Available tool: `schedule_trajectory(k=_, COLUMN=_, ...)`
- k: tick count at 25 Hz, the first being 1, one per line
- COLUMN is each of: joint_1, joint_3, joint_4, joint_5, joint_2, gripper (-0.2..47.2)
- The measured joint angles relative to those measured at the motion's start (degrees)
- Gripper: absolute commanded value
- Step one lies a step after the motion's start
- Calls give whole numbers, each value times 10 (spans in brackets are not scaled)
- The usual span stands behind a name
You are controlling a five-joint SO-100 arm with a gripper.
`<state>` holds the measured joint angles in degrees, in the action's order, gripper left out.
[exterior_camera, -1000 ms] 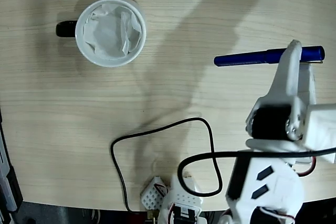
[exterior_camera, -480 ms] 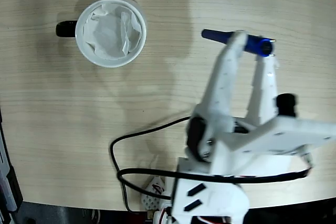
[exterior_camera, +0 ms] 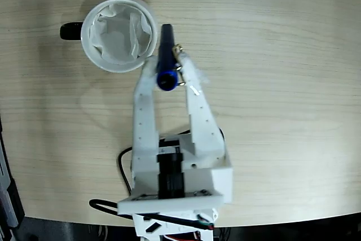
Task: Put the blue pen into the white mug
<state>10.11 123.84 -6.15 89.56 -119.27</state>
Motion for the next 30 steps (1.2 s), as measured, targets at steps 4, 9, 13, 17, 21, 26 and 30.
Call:
schedule_trajectory(k=4, joint_1=32, joint_3=68, joint_4=-66, joint_5=15, joint_2=-25, gripper=1)
schedule_trajectory(k=9, joint_1=52, joint_3=162, joint_4=-164, joint_5=38, joint_2=-40, gripper=1)
schedule_trajectory(k=13, joint_1=67, joint_3=205, joint_4=-200, joint_5=38, joint_2=-43, gripper=1)
schedule_trajectory(k=17, joint_1=80, joint_3=236, joint_4=-237, joint_5=39, joint_2=-46, gripper=1)
schedule_trajectory(k=21, joint_1=97, joint_3=251, joint_4=-246, joint_5=39, joint_2=-47, gripper=1)
schedule_trajectory(k=26, joint_1=104, joint_3=264, joint_4=-261, joint_5=39, joint_2=-25, gripper=1)
schedule_trajectory(k=30, joint_1=101, joint_3=263, joint_4=-274, joint_5=39, joint_2=-5, gripper=2)
